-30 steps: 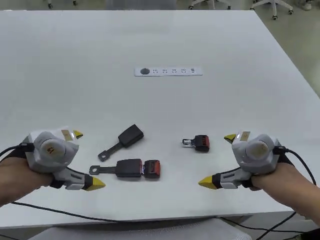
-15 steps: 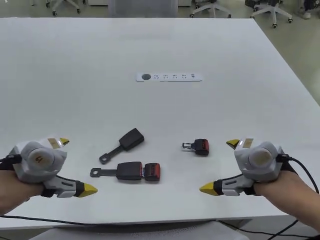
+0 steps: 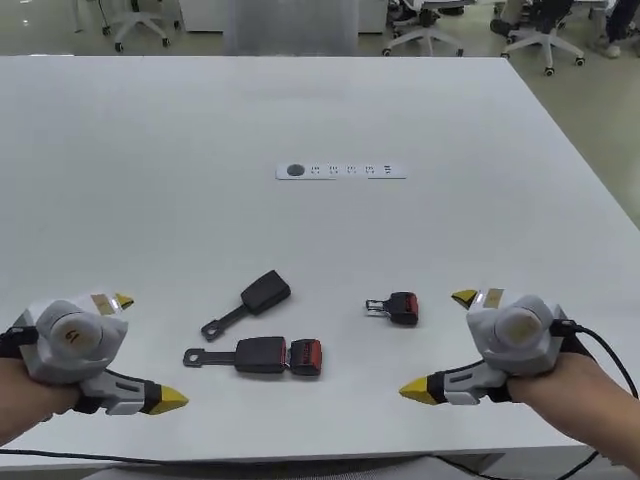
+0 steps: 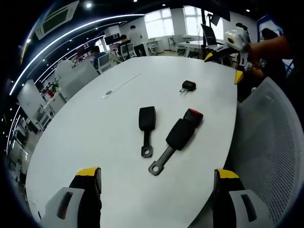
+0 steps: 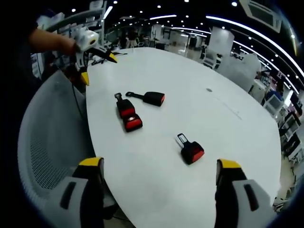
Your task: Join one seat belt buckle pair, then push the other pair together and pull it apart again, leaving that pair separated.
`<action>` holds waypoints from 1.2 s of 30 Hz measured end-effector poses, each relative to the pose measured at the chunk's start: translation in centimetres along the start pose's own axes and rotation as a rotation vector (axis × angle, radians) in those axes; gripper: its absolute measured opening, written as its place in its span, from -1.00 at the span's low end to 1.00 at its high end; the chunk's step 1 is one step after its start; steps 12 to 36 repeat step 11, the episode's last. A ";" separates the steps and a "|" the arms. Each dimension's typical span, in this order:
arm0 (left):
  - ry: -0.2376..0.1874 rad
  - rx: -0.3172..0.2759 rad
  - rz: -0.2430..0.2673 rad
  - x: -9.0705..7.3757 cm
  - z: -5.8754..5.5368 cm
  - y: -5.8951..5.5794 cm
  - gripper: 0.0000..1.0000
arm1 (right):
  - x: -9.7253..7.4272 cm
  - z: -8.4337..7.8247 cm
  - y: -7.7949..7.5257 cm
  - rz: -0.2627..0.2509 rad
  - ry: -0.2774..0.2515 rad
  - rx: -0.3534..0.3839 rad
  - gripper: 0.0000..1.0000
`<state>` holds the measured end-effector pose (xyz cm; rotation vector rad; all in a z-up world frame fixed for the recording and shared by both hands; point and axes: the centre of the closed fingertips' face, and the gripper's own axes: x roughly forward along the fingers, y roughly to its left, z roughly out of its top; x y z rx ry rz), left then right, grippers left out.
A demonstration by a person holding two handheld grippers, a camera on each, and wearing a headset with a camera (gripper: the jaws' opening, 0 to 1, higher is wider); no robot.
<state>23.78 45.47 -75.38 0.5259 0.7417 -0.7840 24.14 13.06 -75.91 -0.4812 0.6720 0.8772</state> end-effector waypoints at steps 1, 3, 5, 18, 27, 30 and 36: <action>0.004 0.008 -0.010 0.3 -0.1 -0.3 1.00 | -0.1 0.0 0.0 -0.003 0.000 -0.004 1.00; 0.017 0.024 -0.017 0.7 -0.3 -0.6 1.00 | -0.1 -0.2 0.0 -0.005 0.002 -0.004 1.00; 0.013 0.015 -0.019 0.7 0.0 -0.6 1.00 | 0.0 -0.5 0.1 -0.006 0.006 0.002 1.00; -0.003 0.009 -0.018 0.7 0.5 -0.5 1.00 | 0.1 -0.9 0.2 -0.001 0.007 0.017 1.00; -0.003 0.009 -0.018 0.7 0.5 -0.5 1.00 | 0.1 -0.9 0.2 -0.001 0.007 0.017 1.00; -0.003 0.009 -0.018 0.7 0.5 -0.5 1.00 | 0.1 -0.9 0.2 -0.001 0.007 0.017 1.00; -0.003 0.009 -0.018 0.7 0.5 -0.5 1.00 | 0.1 -0.9 0.2 -0.001 0.007 0.017 1.00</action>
